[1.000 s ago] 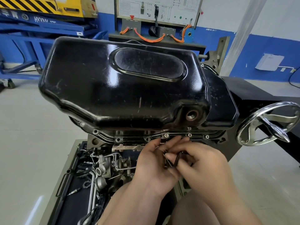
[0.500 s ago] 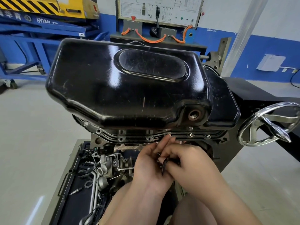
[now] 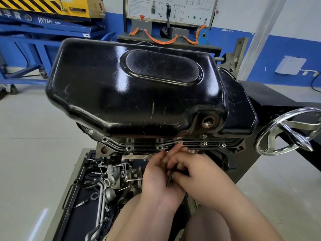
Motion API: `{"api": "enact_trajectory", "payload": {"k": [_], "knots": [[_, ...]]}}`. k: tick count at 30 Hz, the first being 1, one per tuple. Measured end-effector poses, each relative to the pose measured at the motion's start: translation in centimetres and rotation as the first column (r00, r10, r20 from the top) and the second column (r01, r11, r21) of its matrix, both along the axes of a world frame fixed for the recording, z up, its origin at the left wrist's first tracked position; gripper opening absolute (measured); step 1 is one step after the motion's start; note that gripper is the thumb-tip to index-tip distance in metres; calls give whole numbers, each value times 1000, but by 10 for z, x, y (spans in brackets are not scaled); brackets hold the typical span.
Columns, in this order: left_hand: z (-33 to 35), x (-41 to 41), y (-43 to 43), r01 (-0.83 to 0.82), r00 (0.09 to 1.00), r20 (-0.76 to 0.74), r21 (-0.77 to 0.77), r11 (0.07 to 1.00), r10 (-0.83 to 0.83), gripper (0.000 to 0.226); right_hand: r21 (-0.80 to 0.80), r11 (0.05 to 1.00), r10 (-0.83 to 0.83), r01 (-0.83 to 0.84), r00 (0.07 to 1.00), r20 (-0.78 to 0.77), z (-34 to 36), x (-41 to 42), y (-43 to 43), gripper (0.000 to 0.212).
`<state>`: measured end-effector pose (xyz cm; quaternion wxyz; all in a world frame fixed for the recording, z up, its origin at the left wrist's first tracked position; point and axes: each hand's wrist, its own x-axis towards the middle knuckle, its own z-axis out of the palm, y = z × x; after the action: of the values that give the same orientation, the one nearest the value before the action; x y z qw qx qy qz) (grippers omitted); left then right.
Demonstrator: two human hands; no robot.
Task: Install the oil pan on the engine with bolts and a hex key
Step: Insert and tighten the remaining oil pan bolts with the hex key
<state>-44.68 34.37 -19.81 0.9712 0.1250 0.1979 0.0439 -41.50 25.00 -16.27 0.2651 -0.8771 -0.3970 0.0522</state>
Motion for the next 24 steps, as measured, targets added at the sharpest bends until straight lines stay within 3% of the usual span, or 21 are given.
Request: {"api": "enact_trajectory", "payload": {"k": [4,10,14,24], "knots": [[2,-1,2,-8,999,-36,-58,998,6,44,8,1000,27,-27,999,30,-3,-2,3,10],[-6,-2,5,10,984,-175,-69,998,-22,23,241,970,-17,29,999,-51,-5,-3,1,21],[-5,-13,5,214,973,-63,-102,972,-221,15,319,946,-37,55,997,-62,-4,-2,0,35],[-1,-17,13,236,970,6,-238,942,-242,17,424,901,-50,86,994,-93,-3,0,2,29]]}}
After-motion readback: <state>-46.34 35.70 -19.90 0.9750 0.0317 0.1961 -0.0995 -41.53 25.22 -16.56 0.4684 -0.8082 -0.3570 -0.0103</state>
